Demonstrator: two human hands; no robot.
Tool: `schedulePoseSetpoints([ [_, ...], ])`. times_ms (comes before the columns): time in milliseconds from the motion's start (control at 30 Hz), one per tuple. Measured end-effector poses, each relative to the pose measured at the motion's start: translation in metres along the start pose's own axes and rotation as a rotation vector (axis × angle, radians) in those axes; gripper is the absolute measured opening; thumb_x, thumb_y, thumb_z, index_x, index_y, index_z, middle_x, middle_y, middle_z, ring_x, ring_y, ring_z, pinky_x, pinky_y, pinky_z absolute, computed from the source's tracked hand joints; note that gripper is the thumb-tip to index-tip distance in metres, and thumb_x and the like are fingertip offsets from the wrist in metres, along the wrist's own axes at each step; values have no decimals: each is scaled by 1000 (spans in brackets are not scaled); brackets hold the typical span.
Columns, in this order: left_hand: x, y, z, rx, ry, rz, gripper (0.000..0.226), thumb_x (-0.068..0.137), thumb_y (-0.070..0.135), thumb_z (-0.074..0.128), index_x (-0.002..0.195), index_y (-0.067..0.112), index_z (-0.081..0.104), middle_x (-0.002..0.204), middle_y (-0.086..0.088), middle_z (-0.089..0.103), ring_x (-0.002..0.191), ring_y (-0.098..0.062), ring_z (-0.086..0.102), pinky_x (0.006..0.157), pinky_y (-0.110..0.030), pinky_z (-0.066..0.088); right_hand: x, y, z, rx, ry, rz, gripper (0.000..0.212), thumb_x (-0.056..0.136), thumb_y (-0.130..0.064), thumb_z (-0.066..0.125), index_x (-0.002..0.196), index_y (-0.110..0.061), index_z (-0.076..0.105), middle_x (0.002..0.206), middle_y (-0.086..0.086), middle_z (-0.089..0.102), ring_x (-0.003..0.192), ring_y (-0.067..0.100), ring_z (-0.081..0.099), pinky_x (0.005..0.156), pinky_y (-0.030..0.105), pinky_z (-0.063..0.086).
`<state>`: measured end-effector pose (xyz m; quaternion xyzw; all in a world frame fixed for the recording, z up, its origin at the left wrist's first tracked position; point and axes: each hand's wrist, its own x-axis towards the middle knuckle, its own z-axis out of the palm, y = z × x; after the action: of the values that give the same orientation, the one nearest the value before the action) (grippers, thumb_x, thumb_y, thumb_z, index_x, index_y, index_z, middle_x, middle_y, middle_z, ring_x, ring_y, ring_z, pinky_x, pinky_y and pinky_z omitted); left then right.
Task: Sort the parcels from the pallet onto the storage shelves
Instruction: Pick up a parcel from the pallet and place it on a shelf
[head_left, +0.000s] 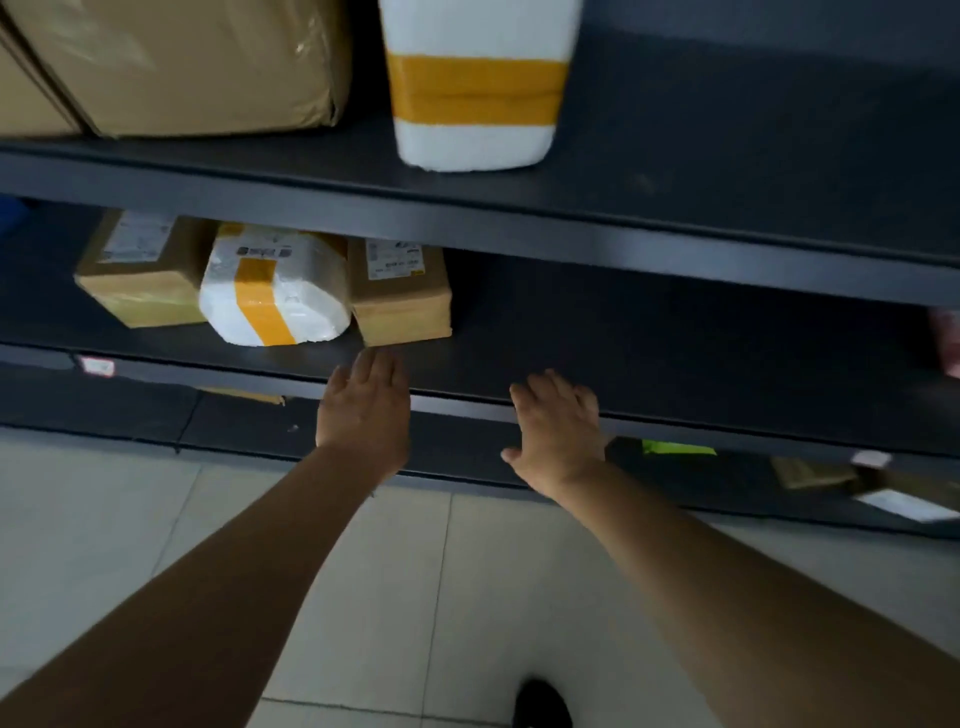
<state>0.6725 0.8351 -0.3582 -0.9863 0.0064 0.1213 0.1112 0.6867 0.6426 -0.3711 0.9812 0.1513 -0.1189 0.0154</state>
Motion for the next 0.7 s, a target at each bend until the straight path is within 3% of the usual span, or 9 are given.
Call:
schedulePoseSetpoints([
  [367,-137,81,-101,112,75,434,74,87,23,59,148,7,22,147,-10,32,136,-26,31,108,-37,31,-240,64,-66,82,-94,399,70,91,-47,58,149,-23,27,155,5,25,148,24,10,119,45,11],
  [700,-287,225,-197,177,181,805,78,86,24,61,149,10,20,144,-5,37,131,-22,36,100,-35,36,-484,124,-117,174,-22,753,62,88,-40,64,142,-21,39,150,7,35,144,29,18,117,47,12],
])
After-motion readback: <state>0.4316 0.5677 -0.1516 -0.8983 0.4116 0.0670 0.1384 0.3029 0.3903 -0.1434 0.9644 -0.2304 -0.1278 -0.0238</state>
